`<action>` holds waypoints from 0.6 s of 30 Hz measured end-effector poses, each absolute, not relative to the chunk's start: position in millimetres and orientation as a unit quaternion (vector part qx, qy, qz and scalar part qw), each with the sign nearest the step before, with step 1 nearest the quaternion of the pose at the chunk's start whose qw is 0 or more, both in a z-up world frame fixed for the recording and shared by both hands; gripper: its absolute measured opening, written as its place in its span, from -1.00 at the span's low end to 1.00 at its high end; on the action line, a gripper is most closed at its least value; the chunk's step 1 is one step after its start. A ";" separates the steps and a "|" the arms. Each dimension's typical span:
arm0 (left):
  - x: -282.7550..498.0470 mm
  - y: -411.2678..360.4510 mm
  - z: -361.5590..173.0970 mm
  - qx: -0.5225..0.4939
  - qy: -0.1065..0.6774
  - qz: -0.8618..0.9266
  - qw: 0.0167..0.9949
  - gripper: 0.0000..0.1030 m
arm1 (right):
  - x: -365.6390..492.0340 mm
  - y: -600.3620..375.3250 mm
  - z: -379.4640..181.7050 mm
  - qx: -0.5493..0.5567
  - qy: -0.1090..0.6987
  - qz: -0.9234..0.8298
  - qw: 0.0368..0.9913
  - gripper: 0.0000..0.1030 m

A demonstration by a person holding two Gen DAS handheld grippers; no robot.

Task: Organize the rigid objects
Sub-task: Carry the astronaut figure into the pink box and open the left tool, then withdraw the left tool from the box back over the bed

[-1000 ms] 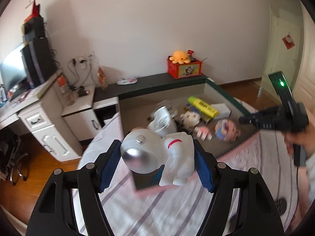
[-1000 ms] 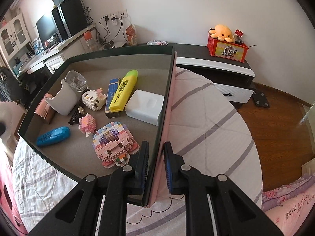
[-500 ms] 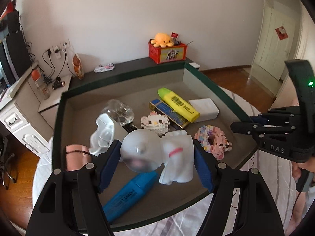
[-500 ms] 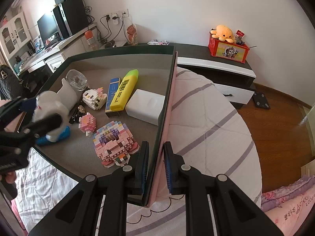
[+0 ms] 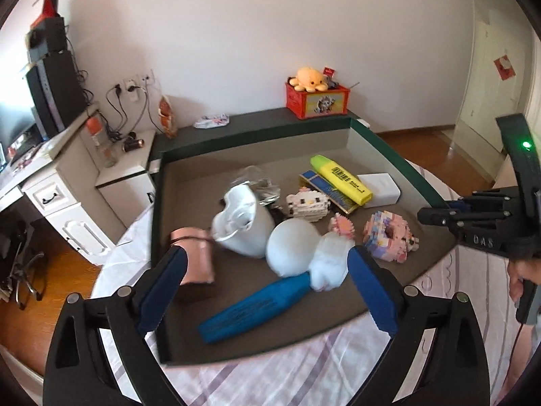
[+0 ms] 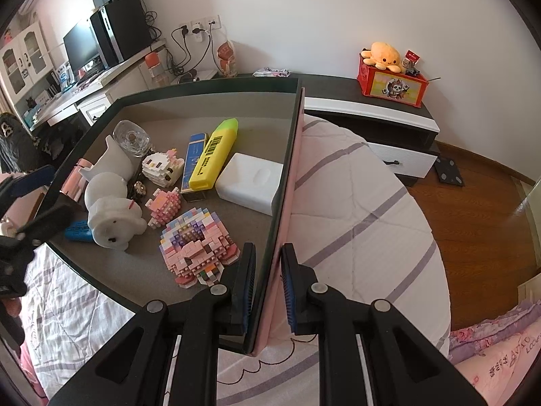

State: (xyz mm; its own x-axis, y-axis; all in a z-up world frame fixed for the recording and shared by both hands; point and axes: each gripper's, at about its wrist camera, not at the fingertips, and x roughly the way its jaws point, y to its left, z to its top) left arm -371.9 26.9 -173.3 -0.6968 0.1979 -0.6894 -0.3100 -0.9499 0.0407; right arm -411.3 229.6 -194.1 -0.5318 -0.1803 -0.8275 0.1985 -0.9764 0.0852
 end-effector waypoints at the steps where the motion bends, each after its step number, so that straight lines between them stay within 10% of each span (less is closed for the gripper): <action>1: -367.4 23.6 -171.8 -0.361 0.078 0.919 0.136 0.91 | -410.4 230.3 -193.3 0.470 0.008 -0.876 0.108 -0.69; 11: -298.7 0.5 -153.9 -0.324 0.075 0.938 0.100 0.99 | -381.8 235.4 -169.8 0.437 -0.008 -0.893 0.106 -0.68; 18: -244.2 -0.3 -160.3 -0.327 0.065 0.938 0.097 0.99 | -313.7 229.1 -152.8 0.410 -0.001 -0.901 0.141 -0.27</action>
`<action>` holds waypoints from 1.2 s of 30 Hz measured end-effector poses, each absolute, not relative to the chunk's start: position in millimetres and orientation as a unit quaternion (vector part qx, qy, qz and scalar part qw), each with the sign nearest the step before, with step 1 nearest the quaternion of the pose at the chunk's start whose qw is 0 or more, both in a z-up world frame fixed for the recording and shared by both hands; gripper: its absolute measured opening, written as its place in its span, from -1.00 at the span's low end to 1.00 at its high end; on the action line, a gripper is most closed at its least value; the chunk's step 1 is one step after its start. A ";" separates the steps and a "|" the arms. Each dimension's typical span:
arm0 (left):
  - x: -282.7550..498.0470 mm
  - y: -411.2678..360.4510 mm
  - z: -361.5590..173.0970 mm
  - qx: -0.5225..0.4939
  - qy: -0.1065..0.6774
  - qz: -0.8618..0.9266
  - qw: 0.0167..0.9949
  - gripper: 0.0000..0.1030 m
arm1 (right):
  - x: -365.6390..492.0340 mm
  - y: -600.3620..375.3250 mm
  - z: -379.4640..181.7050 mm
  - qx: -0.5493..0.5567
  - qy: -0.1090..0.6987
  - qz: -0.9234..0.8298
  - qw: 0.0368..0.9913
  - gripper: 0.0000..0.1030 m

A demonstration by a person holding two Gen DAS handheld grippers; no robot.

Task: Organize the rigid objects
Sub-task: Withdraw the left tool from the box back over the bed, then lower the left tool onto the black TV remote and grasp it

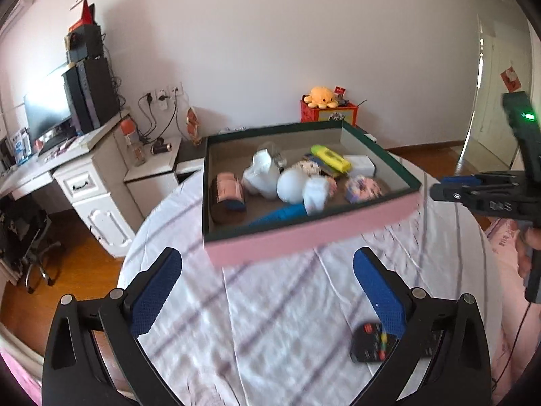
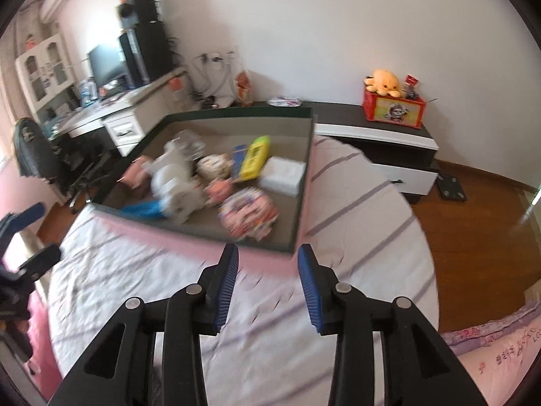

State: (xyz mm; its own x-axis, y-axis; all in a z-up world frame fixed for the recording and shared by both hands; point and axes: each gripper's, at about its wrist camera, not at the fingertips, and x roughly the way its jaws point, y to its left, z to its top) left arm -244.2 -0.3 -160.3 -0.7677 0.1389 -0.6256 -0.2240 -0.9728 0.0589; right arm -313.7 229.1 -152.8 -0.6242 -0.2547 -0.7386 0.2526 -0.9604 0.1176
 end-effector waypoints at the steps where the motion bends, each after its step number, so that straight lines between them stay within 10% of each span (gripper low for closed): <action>1: -235.5 0.0 -162.8 -0.328 0.067 0.937 0.096 0.99 | -302.4 227.8 -152.7 0.408 0.001 -0.901 0.146 -0.27; 27: -138.1 2.3 -208.9 -0.382 0.039 0.919 0.093 0.99 | -179.3 225.1 -231.8 0.446 -0.118 -0.857 0.232 -0.07; 36: -147.9 -10.0 -215.3 -0.392 0.024 0.917 0.076 0.99 | -177.0 199.2 -229.0 0.436 -0.047 -0.867 0.236 -0.06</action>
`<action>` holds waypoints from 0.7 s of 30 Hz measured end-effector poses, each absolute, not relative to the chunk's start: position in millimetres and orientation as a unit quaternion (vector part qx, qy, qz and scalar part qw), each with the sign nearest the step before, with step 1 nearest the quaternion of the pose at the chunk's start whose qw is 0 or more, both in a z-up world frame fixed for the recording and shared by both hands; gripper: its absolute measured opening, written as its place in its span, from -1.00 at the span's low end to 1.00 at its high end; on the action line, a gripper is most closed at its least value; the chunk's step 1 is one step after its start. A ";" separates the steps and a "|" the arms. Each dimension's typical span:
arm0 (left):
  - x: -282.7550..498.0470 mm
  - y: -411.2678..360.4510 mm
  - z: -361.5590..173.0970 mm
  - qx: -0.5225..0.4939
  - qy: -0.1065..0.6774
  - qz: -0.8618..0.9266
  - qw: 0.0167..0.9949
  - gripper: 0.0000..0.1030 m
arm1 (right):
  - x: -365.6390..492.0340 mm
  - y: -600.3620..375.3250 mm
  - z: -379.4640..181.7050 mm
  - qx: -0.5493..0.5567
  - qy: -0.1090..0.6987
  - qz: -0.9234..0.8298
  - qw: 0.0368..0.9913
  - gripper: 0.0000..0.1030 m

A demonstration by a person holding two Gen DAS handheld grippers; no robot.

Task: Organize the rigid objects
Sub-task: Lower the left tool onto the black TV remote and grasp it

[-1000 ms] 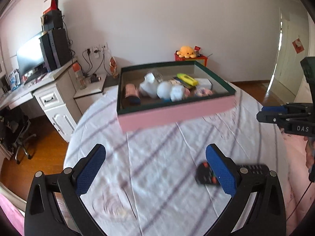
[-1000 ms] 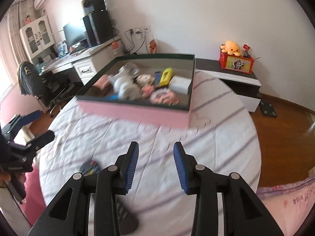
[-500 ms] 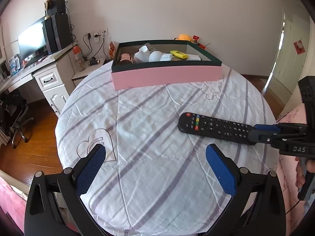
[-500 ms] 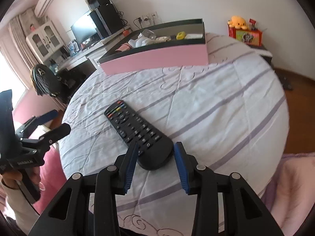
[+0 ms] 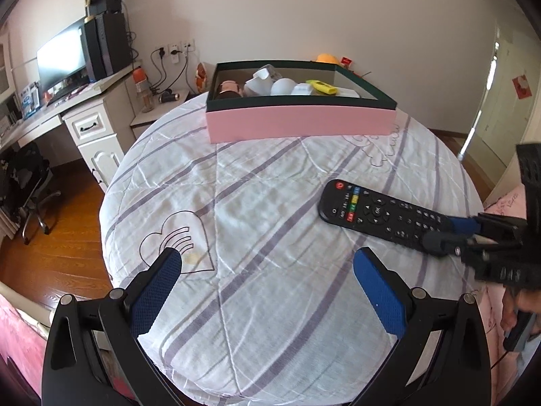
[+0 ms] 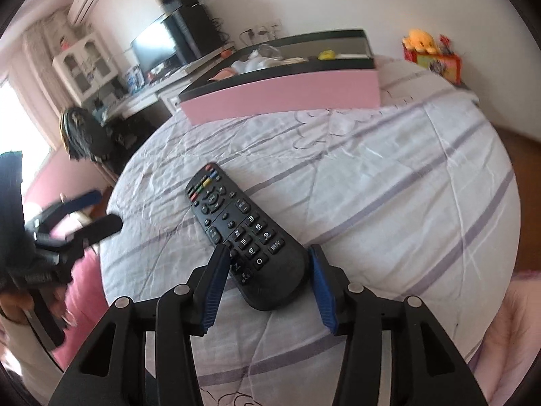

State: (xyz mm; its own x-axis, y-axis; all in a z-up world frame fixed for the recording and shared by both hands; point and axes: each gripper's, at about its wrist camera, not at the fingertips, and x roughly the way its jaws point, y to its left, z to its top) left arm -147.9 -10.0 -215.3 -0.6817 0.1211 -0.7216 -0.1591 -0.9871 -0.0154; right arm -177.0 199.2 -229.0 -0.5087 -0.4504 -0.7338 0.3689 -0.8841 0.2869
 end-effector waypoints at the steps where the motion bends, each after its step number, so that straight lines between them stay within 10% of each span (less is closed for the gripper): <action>1: -149.4 -11.8 -216.1 -0.394 0.022 0.916 0.075 0.99 | -175.1 195.0 -228.2 0.433 -0.036 -0.869 0.238 -0.07; 21: -201.1 -30.1 -220.4 -0.427 -0.061 0.902 0.025 0.99 | -171.6 82.8 -225.1 0.342 0.146 -0.902 0.220 -0.13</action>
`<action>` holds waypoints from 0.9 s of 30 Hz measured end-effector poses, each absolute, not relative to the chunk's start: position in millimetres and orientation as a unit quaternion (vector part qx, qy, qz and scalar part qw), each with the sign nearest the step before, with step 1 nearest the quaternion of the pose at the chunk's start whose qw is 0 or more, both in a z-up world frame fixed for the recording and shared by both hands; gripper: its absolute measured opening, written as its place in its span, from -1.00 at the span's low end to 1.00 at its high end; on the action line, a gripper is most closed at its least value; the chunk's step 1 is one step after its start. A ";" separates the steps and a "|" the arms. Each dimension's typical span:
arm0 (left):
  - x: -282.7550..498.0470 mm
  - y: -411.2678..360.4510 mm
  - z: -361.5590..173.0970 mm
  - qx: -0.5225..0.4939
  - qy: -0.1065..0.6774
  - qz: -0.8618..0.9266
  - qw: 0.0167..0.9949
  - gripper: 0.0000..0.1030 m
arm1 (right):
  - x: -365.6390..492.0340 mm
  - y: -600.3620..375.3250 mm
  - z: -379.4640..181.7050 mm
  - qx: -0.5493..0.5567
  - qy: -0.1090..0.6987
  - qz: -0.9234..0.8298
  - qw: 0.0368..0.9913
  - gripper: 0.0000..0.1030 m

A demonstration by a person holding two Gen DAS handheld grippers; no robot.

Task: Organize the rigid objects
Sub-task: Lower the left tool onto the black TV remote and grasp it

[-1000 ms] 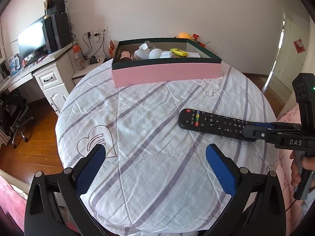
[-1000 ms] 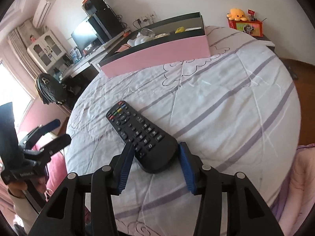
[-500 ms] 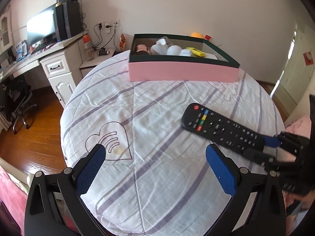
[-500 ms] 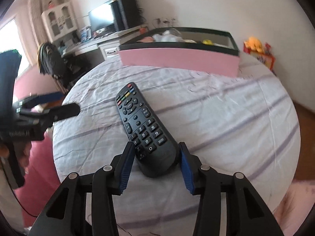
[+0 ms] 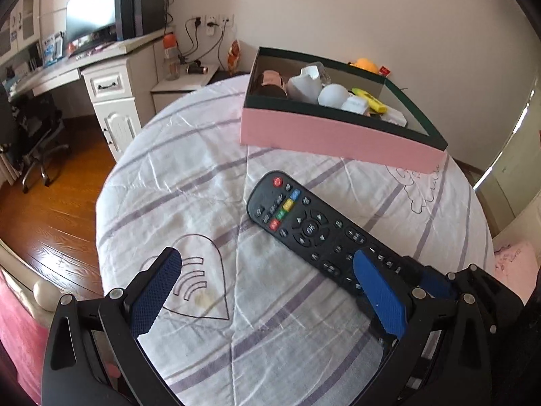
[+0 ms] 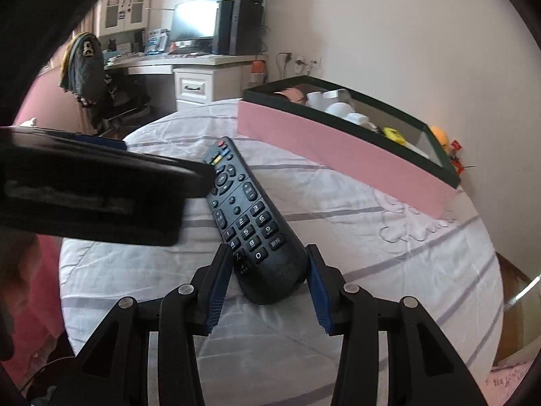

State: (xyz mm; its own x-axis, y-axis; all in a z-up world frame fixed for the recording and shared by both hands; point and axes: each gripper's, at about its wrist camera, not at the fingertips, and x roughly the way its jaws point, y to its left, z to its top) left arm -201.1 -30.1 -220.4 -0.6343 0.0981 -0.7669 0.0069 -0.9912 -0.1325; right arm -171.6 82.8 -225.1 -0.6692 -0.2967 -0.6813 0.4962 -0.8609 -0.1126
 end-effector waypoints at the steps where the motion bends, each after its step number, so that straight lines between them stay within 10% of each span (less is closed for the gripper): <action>1: -200.5 -30.1 -221.9 -0.428 -0.062 0.901 0.026 0.99 | -171.2 85.0 -225.3 0.343 0.139 -0.900 0.231 -0.12; 13: -210.0 2.3 -243.2 -0.480 -0.118 0.869 -0.013 1.00 | -189.5 182.0 -226.3 0.363 0.021 -0.915 0.173 0.06; 27: -230.6 42.0 -254.6 -0.471 -0.005 0.881 -0.043 1.00 | -244.5 232.0 -209.2 0.364 -0.013 -0.923 0.122 0.07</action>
State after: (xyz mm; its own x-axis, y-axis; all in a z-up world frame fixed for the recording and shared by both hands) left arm -230.6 42.0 -254.6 -0.5530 -0.0703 -0.8302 0.0807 -0.9963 0.0307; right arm -244.5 232.0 -209.2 -0.7059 -0.2346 -0.6684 0.2156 -0.9699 0.1127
